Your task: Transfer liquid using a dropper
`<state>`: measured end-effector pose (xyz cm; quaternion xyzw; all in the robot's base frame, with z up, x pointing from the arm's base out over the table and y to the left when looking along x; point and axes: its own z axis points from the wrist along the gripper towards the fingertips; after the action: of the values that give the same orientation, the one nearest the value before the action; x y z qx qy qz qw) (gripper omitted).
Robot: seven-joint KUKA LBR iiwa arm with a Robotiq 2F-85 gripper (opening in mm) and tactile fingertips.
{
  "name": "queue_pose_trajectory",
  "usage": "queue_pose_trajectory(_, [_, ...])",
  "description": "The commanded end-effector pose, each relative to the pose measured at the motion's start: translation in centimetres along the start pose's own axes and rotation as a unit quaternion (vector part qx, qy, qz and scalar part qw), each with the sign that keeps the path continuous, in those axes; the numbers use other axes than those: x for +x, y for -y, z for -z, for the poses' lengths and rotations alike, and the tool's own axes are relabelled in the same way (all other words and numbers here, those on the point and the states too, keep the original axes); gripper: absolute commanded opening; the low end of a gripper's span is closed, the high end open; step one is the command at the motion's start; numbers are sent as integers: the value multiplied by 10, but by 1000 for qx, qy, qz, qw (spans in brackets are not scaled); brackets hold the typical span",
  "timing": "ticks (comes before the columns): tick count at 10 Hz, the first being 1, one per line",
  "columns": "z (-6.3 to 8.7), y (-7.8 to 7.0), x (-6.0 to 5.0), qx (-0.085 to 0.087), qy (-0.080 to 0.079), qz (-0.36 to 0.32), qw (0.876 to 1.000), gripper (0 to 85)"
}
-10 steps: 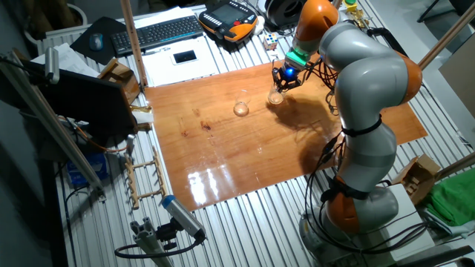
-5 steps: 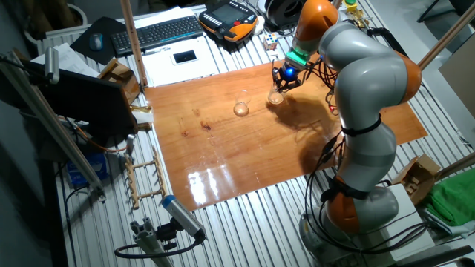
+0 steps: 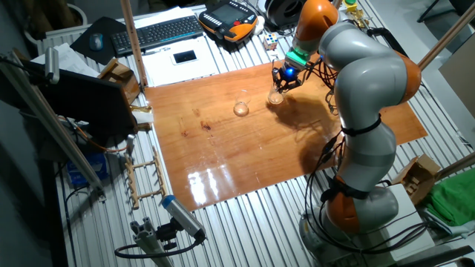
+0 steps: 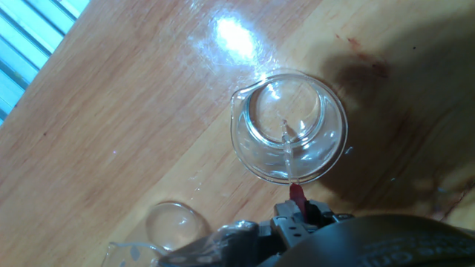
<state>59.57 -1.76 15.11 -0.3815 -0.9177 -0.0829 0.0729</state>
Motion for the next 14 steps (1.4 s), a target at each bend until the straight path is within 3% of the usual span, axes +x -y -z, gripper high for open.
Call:
queue_pose_trajectory(1, [0,0,0,0,0,0,1000,150])
queue_pose_trajectory(14, [-5,1,-2,-2,1,6,1000,193])
